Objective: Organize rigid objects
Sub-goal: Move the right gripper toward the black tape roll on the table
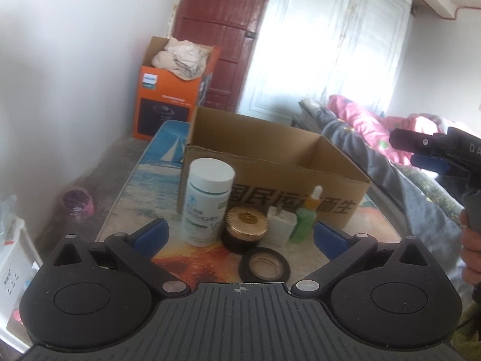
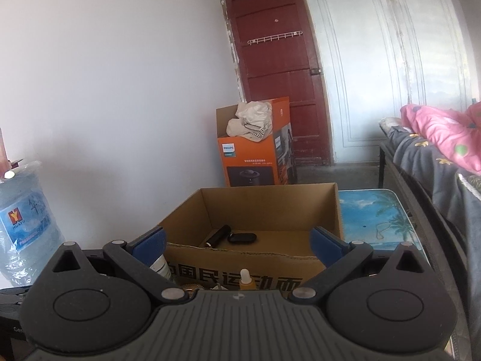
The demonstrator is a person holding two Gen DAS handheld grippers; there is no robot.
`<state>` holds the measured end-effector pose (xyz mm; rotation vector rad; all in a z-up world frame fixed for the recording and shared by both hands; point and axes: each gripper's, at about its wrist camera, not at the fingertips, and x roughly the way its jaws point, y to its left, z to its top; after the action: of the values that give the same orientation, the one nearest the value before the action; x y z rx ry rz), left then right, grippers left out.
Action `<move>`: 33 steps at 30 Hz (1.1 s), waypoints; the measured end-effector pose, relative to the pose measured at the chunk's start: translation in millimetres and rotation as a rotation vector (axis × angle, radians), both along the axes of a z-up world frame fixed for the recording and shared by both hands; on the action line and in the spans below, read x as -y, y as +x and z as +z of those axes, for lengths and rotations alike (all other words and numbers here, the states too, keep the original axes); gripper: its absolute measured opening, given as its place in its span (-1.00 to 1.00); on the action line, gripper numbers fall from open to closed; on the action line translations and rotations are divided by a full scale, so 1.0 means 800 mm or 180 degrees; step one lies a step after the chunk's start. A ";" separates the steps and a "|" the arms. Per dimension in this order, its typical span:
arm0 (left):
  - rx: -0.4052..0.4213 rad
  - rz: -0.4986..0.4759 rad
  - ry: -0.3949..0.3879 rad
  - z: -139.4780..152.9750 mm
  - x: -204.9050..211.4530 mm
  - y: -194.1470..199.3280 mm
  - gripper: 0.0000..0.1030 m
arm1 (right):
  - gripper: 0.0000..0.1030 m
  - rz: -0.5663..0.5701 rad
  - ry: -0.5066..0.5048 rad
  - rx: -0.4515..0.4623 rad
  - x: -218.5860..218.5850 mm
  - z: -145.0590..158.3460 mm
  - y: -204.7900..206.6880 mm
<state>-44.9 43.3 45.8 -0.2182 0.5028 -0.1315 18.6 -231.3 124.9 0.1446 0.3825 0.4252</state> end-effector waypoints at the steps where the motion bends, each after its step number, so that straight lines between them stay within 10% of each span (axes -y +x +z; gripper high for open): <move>1: 0.0001 0.0051 -0.0025 0.000 -0.002 -0.001 1.00 | 1.00 0.0014 0.0033 -0.0020 0.000 -0.001 0.002; 14: -0.0072 0.0155 0.0198 -0.007 0.004 0.012 1.00 | 1.00 0.0060 0.0374 -0.0214 0.018 -0.009 0.032; 33: -0.0280 -0.0923 0.0729 -0.059 0.074 0.056 0.99 | 0.99 -0.0411 0.0550 -0.0902 0.060 -0.085 0.017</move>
<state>-0.2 -15.8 -1.6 0.0747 0.6308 -0.3459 32.1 -278.9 57.0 0.3985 0.6114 0.3099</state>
